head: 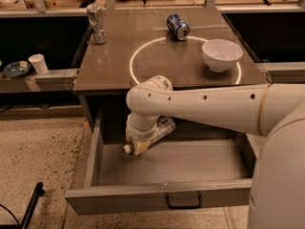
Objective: Pick blue plastic bottle from top drawer and place on counter
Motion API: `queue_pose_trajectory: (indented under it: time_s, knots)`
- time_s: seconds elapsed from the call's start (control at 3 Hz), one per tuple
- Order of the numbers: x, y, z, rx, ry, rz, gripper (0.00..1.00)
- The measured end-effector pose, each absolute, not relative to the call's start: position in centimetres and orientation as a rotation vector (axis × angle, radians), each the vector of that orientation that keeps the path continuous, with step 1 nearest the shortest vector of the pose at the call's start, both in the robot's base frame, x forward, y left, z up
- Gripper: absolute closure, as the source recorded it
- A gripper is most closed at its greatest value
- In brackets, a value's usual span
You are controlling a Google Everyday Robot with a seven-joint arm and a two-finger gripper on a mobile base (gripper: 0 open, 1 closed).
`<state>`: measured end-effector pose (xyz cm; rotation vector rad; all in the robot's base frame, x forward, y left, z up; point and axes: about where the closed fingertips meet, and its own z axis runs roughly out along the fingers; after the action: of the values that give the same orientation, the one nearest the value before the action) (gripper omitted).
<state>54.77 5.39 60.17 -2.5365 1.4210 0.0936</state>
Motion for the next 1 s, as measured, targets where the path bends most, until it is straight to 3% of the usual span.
queue_pose_trajectory:
  time_s: [0.33,1.0]
  knots:
    - [54.3,5.6,60.0,-2.548,1.409,0.105,0.95]
    - [52.3,6.1,67.0,-2.414,1.286,0.206,1.0]
